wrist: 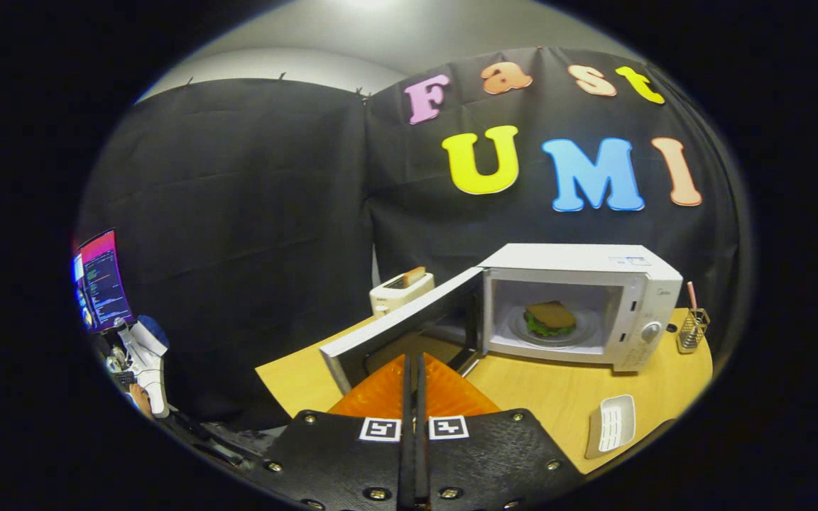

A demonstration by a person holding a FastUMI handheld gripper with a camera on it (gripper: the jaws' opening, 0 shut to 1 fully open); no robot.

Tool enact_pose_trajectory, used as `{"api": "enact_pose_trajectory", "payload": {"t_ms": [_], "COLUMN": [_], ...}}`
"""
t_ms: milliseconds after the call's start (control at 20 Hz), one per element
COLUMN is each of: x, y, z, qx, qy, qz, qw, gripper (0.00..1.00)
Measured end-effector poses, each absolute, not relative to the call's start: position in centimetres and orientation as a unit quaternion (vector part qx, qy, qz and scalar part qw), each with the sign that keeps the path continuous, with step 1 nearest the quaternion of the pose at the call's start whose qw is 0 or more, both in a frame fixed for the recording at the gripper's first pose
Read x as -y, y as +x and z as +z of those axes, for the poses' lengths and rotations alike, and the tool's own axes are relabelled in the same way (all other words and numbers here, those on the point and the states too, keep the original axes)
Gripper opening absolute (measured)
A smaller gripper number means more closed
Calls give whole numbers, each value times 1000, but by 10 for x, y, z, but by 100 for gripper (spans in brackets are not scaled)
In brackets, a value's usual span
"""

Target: Open the microwave, put the food inside, and close the microwave door.

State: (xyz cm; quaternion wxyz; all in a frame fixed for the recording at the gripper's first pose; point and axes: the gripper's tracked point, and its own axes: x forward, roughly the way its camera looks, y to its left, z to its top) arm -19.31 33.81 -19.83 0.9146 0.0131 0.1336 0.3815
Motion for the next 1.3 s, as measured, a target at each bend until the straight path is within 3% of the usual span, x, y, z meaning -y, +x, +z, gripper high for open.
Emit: {"api": "enact_pose_trajectory", "payload": {"t_ms": [250,550,950,1300], "x": [-389,-453,-477,-422], "y": [-227,-240,-206,-205], "z": [-201,-225,-254,-252], "qx": [-125,-140,-170,-166], "qy": [-6,-11,24,3], "qz": [457,487,444,425], "qw": [881,862,879,890], "gripper": [0,0,0,0]}}
